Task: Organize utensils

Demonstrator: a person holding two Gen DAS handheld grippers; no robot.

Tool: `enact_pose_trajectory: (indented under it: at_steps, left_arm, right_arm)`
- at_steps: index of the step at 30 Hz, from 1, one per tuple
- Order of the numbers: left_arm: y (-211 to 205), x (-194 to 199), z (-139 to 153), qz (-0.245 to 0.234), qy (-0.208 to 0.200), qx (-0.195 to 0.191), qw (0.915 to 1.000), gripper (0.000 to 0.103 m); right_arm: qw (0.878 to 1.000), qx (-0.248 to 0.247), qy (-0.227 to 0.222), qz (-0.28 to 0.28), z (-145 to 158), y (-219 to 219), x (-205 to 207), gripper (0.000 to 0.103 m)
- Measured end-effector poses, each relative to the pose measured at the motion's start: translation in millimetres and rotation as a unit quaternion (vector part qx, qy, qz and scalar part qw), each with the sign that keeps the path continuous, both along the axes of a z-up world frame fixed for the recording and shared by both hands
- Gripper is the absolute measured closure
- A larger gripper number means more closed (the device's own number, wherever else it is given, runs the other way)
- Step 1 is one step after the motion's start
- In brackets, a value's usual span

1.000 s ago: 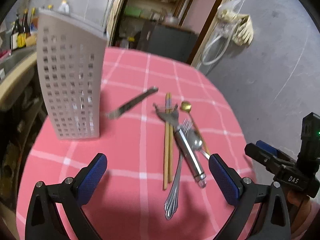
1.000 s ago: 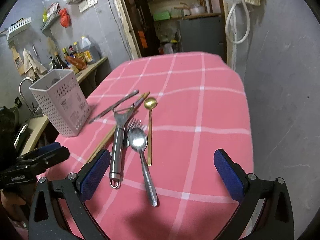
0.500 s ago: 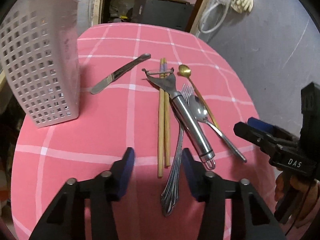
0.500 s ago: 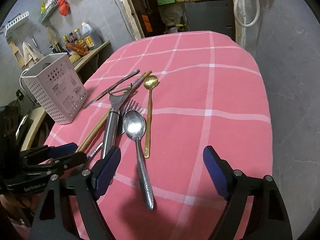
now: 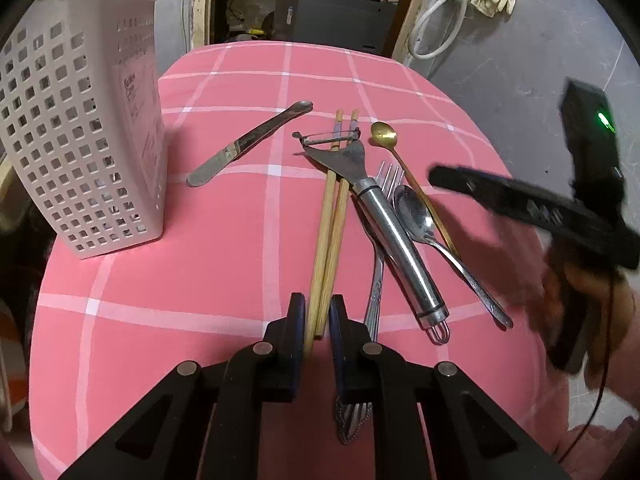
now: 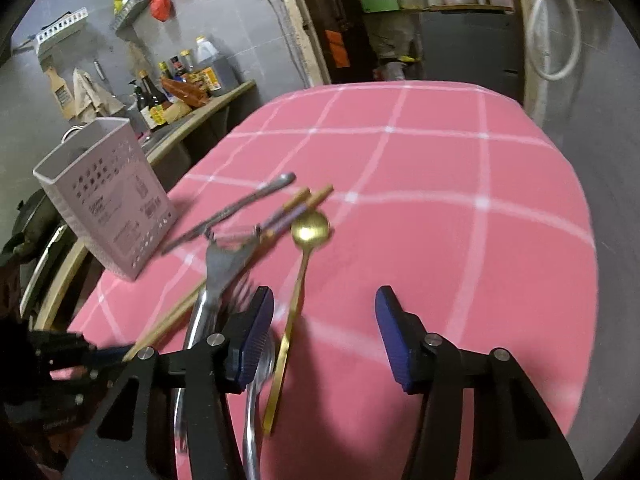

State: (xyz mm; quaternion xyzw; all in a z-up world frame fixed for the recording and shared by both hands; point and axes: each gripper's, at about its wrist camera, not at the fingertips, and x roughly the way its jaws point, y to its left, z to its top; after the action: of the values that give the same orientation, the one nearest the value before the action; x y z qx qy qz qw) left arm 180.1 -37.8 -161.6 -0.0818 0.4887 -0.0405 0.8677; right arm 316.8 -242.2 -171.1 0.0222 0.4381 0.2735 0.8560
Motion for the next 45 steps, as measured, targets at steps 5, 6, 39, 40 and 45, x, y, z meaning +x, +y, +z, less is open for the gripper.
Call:
enact_pose_trajectory:
  at_steps: [5,6,39,40,45]
  left_arm:
    - [7.5,-5.7,9.1,0.017,-0.017,-0.033,0.9992,0.092]
    - [7.3,-6.4,11.5,0.018,-0.020,-0.034,0.9990,0.093]
    - [30.7,19.5,49.4,0.052,-0.044,-0.066,0.9955,0.102]
    - [31.9,18.7,43.8,0.058,-0.034,-0.070,0.9953,0.102]
    - [34.4,14.9,20.6,0.068,0.010,-0.110,0.9916,0.101]
  right_arm:
    - [0.999,0.018,0.015,0.034,-1.9,11.2,36.5,0.056]
    - [0.999,0.021,0.017,0.038,-2.5,12.4,41.3,0.058]
    - [0.996,0.048,0.069,0.014,-9.8,-16.2,5.0,0.101]
    - [0.996,0.048,0.072,0.013,-11.1,-16.9,2.6,0.101]
    - [0.995,0.048,0.086,0.005,-18.0,-20.1,-5.3,0.101]
